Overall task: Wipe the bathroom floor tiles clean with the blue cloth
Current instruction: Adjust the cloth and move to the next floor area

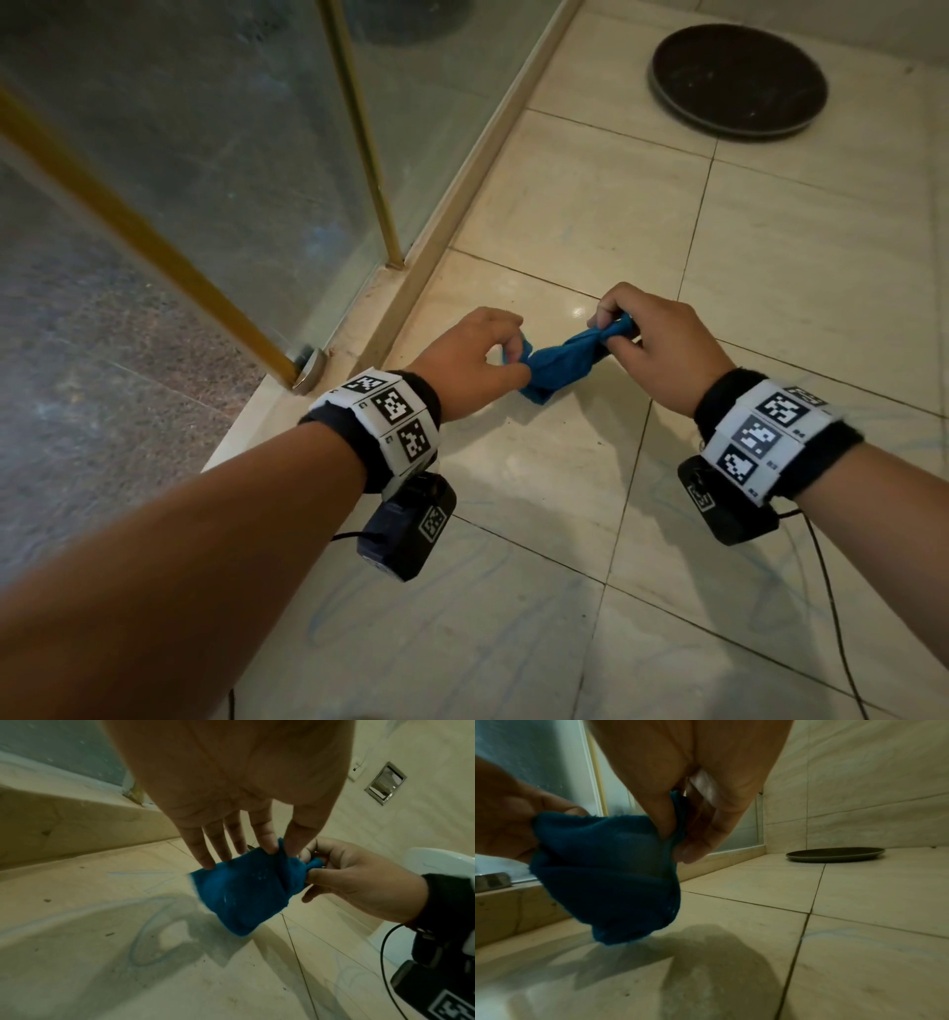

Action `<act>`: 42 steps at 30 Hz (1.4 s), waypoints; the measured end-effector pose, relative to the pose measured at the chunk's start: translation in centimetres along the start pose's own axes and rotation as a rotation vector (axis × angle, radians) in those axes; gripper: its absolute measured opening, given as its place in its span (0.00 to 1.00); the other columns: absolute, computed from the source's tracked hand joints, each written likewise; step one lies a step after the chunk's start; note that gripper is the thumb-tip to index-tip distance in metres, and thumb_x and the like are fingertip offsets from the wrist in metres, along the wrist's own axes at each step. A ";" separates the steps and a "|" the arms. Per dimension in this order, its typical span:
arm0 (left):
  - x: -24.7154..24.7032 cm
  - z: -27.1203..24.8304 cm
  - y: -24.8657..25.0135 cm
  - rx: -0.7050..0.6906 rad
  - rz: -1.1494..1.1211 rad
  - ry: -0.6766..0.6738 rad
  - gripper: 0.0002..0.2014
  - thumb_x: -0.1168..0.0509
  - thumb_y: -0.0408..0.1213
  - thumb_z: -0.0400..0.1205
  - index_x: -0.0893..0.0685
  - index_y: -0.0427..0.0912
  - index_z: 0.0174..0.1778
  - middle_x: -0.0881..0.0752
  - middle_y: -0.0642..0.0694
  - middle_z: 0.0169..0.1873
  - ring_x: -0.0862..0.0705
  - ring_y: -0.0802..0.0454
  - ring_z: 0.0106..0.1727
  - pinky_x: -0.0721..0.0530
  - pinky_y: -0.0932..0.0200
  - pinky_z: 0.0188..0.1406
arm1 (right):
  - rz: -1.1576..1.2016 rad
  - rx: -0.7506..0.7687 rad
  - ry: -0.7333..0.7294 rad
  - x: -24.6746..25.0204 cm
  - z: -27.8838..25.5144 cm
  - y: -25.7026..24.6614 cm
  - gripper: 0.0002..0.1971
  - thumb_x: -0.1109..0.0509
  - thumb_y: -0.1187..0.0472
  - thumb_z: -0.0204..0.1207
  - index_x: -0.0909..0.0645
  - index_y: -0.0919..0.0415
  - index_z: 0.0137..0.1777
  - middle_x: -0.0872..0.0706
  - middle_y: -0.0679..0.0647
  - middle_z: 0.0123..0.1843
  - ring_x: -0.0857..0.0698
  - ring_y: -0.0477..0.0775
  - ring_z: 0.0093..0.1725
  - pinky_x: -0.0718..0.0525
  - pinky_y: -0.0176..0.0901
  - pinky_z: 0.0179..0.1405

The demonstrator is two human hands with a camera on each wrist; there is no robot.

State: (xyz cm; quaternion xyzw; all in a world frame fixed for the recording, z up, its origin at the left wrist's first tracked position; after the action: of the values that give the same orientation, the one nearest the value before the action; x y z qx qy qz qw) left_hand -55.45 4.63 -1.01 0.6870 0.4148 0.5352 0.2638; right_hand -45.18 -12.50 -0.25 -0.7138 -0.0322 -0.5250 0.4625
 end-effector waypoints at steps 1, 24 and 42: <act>-0.1 -0.1 0.2 -0.012 -0.049 0.024 0.08 0.32 0.33 0.80 0.25 0.48 0.41 0.27 0.50 0.72 0.29 0.55 0.73 0.28 0.57 0.71 | 0.028 -0.012 -0.002 -0.1 0.0 -0.1 0.11 0.36 0.72 0.74 0.27 0.53 0.44 0.14 0.51 0.48 0.16 0.52 0.47 0.17 0.46 0.47; -0.9 0.7 -0.3 0.205 -0.207 0.000 0.10 0.40 0.36 0.85 0.26 0.48 0.62 0.20 0.46 0.61 0.18 0.44 0.56 0.15 0.46 0.56 | 0.492 -0.096 0.013 -0.9 -0.6 0.4 0.10 0.34 0.74 0.73 0.27 0.58 0.42 0.13 0.48 0.52 0.13 0.47 0.54 0.14 0.51 0.57; -0.4 0.9 -2.3 0.043 0.313 0.139 0.25 0.35 0.37 0.80 0.30 0.52 0.74 0.28 0.46 0.63 0.22 0.48 0.56 0.20 0.55 0.54 | -0.155 -0.087 -0.240 -2.6 0.9 3.1 0.17 0.34 0.62 0.76 0.23 0.52 0.65 0.29 0.51 0.68 0.26 0.51 0.64 0.28 0.40 0.63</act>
State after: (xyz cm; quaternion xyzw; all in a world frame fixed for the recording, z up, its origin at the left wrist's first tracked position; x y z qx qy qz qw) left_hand -55.33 5.55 -3.35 0.7099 0.3315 0.6070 0.1332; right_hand -44.06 -12.48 -4.28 -0.7862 -0.1196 -0.4709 0.3818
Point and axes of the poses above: each hand's wrist, its own z-axis towards the middle knuckle, its own x-axis out of the back of the hand, y = z × x, the point moved 3 cm from there along z, towards the middle knuckle
